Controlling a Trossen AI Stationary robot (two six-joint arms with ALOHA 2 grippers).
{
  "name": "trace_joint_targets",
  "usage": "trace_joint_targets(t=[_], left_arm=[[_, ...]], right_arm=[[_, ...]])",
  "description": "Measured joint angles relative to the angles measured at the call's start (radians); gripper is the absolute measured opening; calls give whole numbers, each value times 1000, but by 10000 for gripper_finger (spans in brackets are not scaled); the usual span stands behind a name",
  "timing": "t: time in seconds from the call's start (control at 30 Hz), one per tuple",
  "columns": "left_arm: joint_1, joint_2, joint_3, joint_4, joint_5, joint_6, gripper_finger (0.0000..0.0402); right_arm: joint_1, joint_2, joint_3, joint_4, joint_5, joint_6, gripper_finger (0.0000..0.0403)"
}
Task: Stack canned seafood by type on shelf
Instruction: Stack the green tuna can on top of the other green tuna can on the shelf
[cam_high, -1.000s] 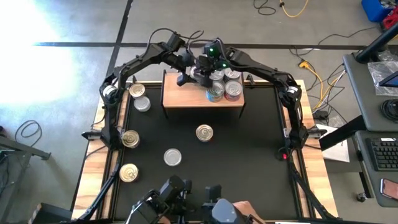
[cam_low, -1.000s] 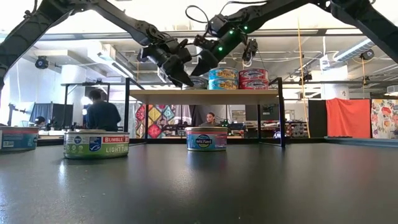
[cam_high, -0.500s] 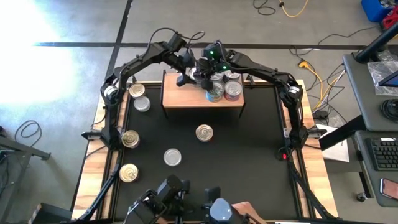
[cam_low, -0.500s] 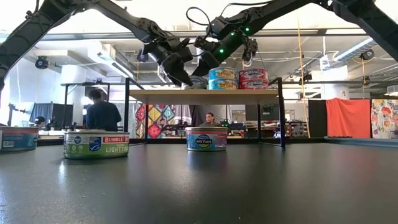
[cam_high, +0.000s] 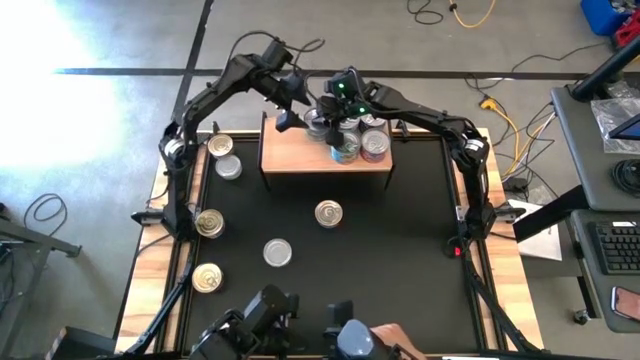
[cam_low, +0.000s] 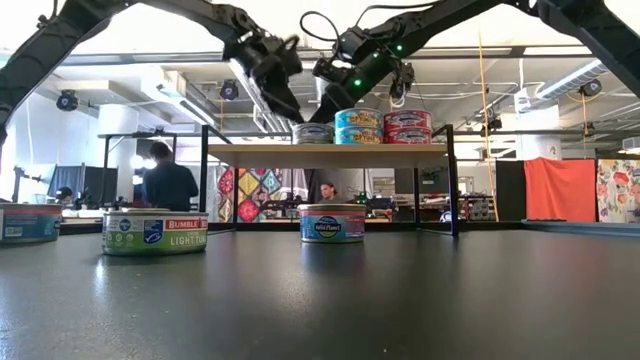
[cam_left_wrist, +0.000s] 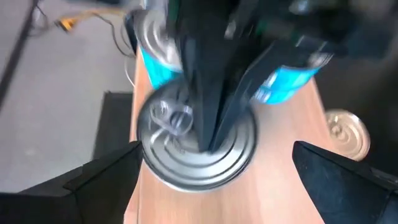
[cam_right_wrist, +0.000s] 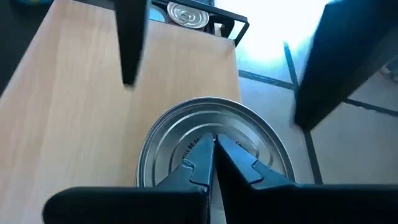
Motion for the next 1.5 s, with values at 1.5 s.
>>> trace_joint_targets(t=[1.5], left_arm=[[-56, -527, -890, 1144, -792, -423, 390]], right_arm=[[-45, -108, 108, -27, 111, 112, 12]])
